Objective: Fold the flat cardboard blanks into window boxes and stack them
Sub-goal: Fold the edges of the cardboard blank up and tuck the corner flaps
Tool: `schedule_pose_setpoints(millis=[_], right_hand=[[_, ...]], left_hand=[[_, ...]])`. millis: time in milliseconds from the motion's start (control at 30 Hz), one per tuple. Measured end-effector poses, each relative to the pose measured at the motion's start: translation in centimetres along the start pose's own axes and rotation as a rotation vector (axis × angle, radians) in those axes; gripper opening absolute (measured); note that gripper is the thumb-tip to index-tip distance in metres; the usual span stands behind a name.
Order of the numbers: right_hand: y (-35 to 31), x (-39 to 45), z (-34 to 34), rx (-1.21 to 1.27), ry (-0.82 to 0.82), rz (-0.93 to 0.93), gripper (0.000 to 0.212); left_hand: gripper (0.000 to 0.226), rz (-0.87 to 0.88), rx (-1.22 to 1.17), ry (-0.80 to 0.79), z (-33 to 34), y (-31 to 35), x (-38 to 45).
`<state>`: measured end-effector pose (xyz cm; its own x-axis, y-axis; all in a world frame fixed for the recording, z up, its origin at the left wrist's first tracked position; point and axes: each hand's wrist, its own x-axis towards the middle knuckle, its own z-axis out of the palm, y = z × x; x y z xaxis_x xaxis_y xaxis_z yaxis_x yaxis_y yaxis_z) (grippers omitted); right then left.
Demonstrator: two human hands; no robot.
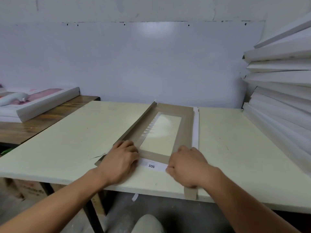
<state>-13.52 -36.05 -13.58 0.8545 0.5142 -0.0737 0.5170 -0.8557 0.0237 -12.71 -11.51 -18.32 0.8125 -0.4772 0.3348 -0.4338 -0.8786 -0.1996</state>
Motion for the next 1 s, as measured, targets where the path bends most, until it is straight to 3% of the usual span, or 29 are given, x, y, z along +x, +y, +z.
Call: schedule_pose_setpoints(millis=[100, 200, 267, 300, 400, 467, 567, 667, 767, 833, 933, 1000], right_hand=[[2.0, -0.1, -0.8, 0.205, -0.105, 0.082, 0.044], [2.4, 0.3, -1.1, 0.363, -0.044, 0.083, 0.025], [1.2, 0.7, -0.8, 0.389, -0.007, 0.098, 0.055], [0.3, 1.2, -0.4, 0.37, -0.009, 0.097, 0.066], [-3.1, 2.5, 0.7, 0.235, -0.013, 0.02, 0.069], [-5.0, 2.9, 1.1, 0.152, 0.015, -0.055, 0.052], [-6.6, 2.5, 2.3, 0.121, 0.062, -0.147, 0.036], [-7.4, 2.0, 3.6, 0.114, 0.219, -0.16, 0.031], [-7.5, 2.0, 4.3, 0.201, 0.294, -0.128, 0.049], [-7.2, 1.9, 4.5, 0.242, 0.316, -0.146, 0.05], [-7.2, 0.7, 4.5, 0.182, 0.415, -0.233, 0.054], [-7.6, -0.4, 4.9, 0.098, 0.477, -0.249, 0.043]], left_hand=[[0.025, -0.038, 0.03, -0.013, -1.1, -1.7, -0.6], [0.057, -0.216, -0.201, 0.149, -2.5, -4.6, -1.3], [0.061, -0.479, -0.455, 0.169, -3.3, -7.1, -1.8], [0.062, -0.555, -0.537, 0.084, -3.6, -8.4, -2.0], [0.073, -0.409, -0.733, -0.235, -3.7, -10.7, -3.2], [0.084, -0.231, -0.758, -0.38, -3.9, -10.9, -3.7], [0.083, -0.073, -0.685, -0.515, -3.3, -10.5, -4.0], [0.082, -0.054, -0.628, -0.533, -2.5, -10.1, -3.9], [0.083, -0.081, -0.711, -0.484, -2.2, -10.1, -3.8], [0.077, -0.082, -0.802, -0.446, -2.1, -10.2, -3.9], [0.047, -0.047, -0.89, -0.375, -1.1, -10.0, -4.4], [0.022, -0.074, -0.904, -0.32, -0.5, -9.7, -4.5]])
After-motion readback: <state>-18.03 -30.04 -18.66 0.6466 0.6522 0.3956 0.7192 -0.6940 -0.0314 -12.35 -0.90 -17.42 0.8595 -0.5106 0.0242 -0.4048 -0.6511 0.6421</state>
